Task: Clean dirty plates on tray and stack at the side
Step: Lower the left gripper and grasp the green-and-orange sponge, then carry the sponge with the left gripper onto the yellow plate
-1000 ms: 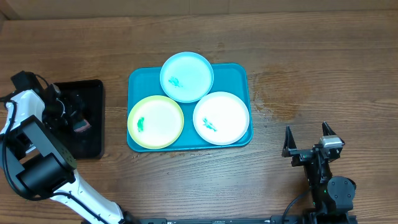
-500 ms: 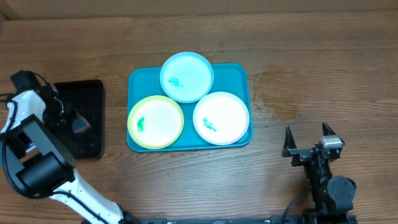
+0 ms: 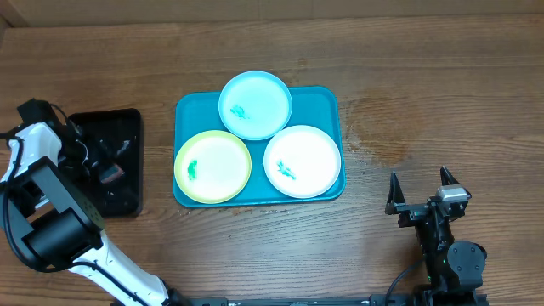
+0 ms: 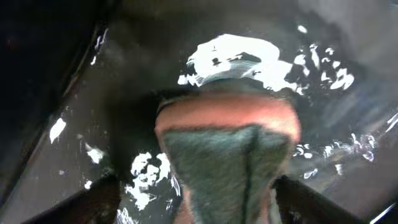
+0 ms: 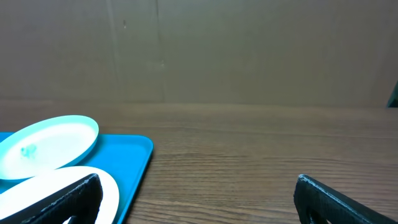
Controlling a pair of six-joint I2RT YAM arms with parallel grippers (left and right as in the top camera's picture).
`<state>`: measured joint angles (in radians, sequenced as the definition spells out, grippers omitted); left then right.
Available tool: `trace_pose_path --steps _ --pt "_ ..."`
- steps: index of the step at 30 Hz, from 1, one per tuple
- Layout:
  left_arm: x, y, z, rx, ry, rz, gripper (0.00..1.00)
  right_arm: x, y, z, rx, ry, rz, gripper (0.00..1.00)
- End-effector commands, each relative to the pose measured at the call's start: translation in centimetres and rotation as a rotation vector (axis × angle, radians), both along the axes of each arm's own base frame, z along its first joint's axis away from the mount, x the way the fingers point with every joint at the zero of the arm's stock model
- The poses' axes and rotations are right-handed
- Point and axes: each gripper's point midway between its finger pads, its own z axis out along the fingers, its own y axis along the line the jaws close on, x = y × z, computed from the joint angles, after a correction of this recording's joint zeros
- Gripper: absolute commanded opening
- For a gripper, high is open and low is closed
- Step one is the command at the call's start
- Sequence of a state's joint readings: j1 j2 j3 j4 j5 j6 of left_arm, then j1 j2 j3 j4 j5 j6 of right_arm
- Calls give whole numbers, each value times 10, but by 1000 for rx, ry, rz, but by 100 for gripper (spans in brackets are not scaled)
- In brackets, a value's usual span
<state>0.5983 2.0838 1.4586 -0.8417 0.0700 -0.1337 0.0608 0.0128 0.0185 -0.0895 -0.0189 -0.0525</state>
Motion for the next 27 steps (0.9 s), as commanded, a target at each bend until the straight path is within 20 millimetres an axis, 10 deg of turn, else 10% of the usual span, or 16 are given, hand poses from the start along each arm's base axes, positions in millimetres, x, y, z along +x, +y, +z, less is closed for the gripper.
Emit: trace_pose_path --steps 1,6,13,23,27 --pt "-11 -4 -13 -29 42 6 50 0 1 -2 -1 -5 3 100" --pt "-9 -2 -8 -24 33 9 4 0 1 -2 -1 -4 3 100" --pt "0 3 28 -24 32 9 4 0 1 -2 -1 -4 3 100" --pt "27 -12 139 -134 -96 -10 4 0 1 -2 -1 -5 3 100" --pt "22 -17 141 -150 -80 -9 4 0 1 -2 -1 -4 3 100"
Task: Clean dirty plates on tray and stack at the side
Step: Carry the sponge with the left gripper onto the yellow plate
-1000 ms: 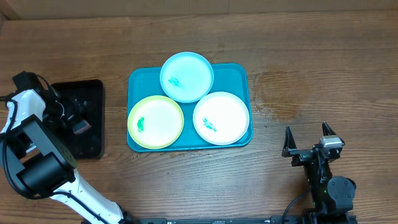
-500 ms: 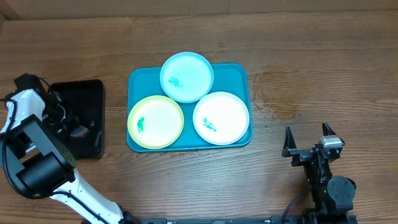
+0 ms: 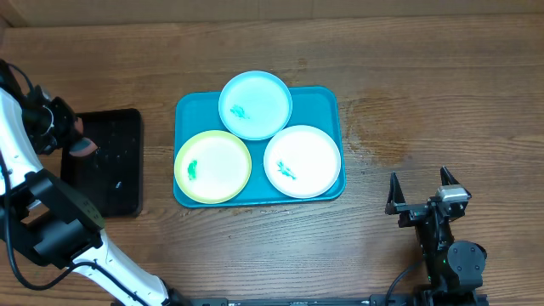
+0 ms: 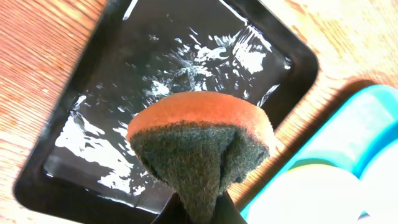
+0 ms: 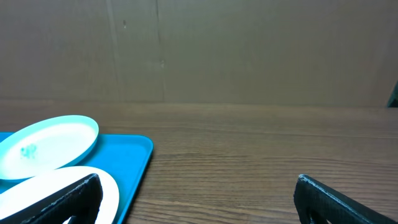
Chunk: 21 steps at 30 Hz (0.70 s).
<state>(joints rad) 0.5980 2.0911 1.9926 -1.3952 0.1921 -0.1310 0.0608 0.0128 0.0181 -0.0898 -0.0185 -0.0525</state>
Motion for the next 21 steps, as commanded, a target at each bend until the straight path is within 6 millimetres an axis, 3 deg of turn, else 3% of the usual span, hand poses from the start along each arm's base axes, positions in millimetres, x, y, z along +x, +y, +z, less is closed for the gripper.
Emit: trace_pose_path --steps 1,4,7,9,12,15,19,21 --pt "-3 -4 1 -21 -2 5 4 0 1 -1 -1 -5 3 100" --pt "-22 2 -31 34 108 3 4 0 1 -1 0 -5 3 100" --pt "-33 -11 -69 -21 145 4 4 0 1 -1 -1 -5 3 100" --pt "-36 -18 -75 -60 142 7 4 0 1 -1 0 -5 3 100" --pt "-30 -16 -50 -66 117 12 4 0 1 -1 0 -5 3 100" --pt "-16 -19 -5 -84 32 7 4 0 1 -1 0 -5 3 100" --pt "-8 -41 54 -148 -87 -24 4 0 1 -1 0 -5 3 100" --pt "-5 -60 72 -172 -141 -96 4 0 1 -1 0 -5 3 100"
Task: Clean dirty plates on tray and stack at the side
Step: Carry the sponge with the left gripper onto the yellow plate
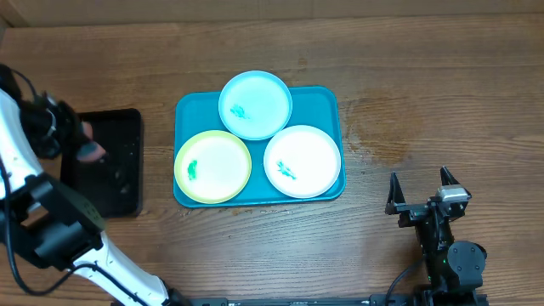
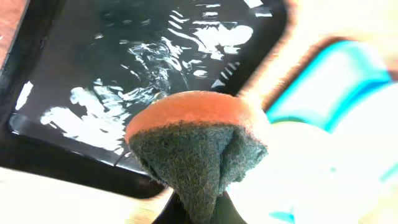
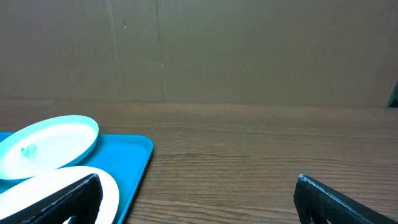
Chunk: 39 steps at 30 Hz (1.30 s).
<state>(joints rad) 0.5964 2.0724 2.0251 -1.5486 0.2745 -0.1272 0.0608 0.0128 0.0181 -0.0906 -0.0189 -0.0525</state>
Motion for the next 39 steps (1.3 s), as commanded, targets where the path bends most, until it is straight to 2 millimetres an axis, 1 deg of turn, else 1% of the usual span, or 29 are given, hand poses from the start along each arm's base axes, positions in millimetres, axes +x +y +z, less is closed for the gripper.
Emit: trace_pose_path --steps 1,3,5,9,13,14,17,20,22,24,27,30,31,32,33,35,36,37,38,39 --pt "13 -40 60 -52 -197 -115 4 0 1 -1 0 -6 3 100" --pt "12 -57 62 -58 -191 -176 4 0 1 -1 0 -6 3 100" --pt "9 -81 59 -84 -148 -240 4 0 1 -1 0 -6 3 100" --pt "3 -127 36 -137 -64 -365 4 0 1 -1 0 -6 3 100" --pt "0 -179 -5 -170 2 -500 4 0 1 -1 0 -6 3 100" --pt "-2 -202 -26 -174 19 -554 4 0 1 -1 0 -5 3 100" --pt "-3 -235 -58 -164 24 -615 4 0 1 -1 0 -6 3 100" --pt "0 -257 -84 -139 1 -639 4 0 1 -1 0 -6 3 100" --pt "3 -264 -100 -88 -6 -639 4 0 1 -1 -1 -6 3 100" --pt "3 -264 -114 -20 4 -620 4 0 1 -1 0 -6 3 100" --pt "1 -259 -125 65 31 -584 4 0 1 -1 0 -6 3 100" --pt "1 -251 -129 126 51 -556 5 0 1 -1 0 -6 3 100" --pt "1 -251 -129 125 50 -558 22 0 1 -1 0 -6 3 100" --pt "1 -251 -129 123 51 -557 44 0 1 -1 0 -6 3 100" --pt "-1 -253 -129 111 55 -559 51 0 1 -1 -1 -6 3 100" --pt "-1 -259 -123 64 44 -589 54 0 1 -1 0 -6 3 100" --pt "0 -265 -116 24 31 -609 60 0 1 -1 -1 -6 3 100" --pt "3 -269 -106 -15 15 -623 71 0 1 -1 0 -6 3 100" --pt "8 -272 -93 -48 -8 -635 75 0 1 -1 0 -6 3 100" --pt "13 -273 -81 -68 -29 -640 77 0 1 -1 0 -6 3 100"
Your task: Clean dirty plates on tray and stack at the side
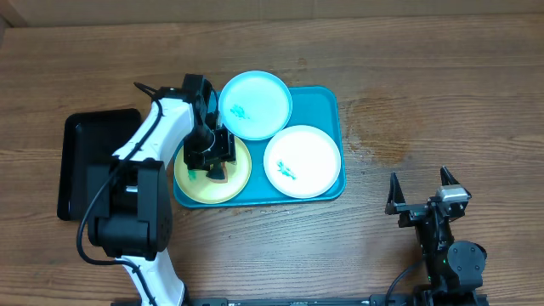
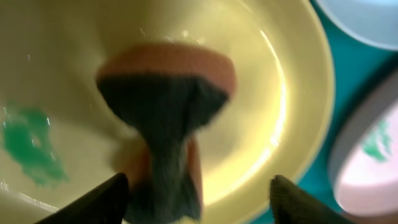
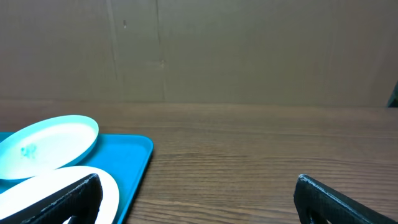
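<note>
A yellow-green plate (image 1: 234,174) with a green smear (image 2: 28,146) lies at the front left of the teal tray (image 1: 327,102). My left gripper (image 1: 211,157) is down over it, fingers spread wide, jaws open. An orange sponge with a dark scouring side (image 2: 165,81) stands on the plate between the fingers, touching neither. A light blue plate (image 1: 255,104) and a white plate (image 1: 302,161), each with a green smear, also sit on the tray. My right gripper (image 1: 421,191) rests open near the table's front right, empty.
A black tray (image 1: 89,166) with water in it sits left of the teal tray. Bare wooden table lies right of the teal tray. The right wrist view shows the blue plate (image 3: 46,146) and the tray's corner (image 3: 134,152).
My left gripper has moved from over the black tray to the yellow-green plate. Its jaws, then shut on the sponge, are now open with the sponge on the plate. The right arm stayed still.
My left gripper was open around the sponge in the black tray. Then it was shut on the sponge and held it above that tray, still there a moment later. Now the sponge rests on the yellow-green plate between open fingers.
</note>
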Controlling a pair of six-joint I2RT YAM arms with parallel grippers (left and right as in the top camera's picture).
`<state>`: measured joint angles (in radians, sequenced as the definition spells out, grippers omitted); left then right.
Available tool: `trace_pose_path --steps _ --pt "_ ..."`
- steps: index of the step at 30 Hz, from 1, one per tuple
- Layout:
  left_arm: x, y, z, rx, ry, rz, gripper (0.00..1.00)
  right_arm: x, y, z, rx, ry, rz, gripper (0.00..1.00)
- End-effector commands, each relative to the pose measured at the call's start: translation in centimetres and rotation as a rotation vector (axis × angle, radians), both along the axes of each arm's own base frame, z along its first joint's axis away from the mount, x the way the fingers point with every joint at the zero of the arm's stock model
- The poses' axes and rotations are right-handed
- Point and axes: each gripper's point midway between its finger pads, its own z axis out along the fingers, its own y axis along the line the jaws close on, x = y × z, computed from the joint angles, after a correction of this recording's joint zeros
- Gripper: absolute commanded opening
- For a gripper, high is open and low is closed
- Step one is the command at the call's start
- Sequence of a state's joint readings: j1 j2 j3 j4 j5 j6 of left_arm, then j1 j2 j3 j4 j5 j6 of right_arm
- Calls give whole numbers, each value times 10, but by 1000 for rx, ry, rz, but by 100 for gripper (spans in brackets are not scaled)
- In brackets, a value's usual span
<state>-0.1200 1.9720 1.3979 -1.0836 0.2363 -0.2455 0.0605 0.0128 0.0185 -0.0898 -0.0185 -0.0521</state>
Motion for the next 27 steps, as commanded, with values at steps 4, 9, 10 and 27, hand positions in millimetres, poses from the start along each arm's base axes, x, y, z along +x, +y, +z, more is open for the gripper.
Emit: trace_pose_path --steps 4,9,10,27 --pt "49 4 108 -138 -189 4 80 0 1 -2 -1 -5 4 100" --pt "59 37 191 -117 -384 73 100 0 1 -2 -1 -5 4 100" --pt "56 42 200 -112 -409 83 100 0 1 -2 -1 -5 4 100" --pt "16 53 194 -65 -294 108 100 -77 104 105 136 -400 740 100"
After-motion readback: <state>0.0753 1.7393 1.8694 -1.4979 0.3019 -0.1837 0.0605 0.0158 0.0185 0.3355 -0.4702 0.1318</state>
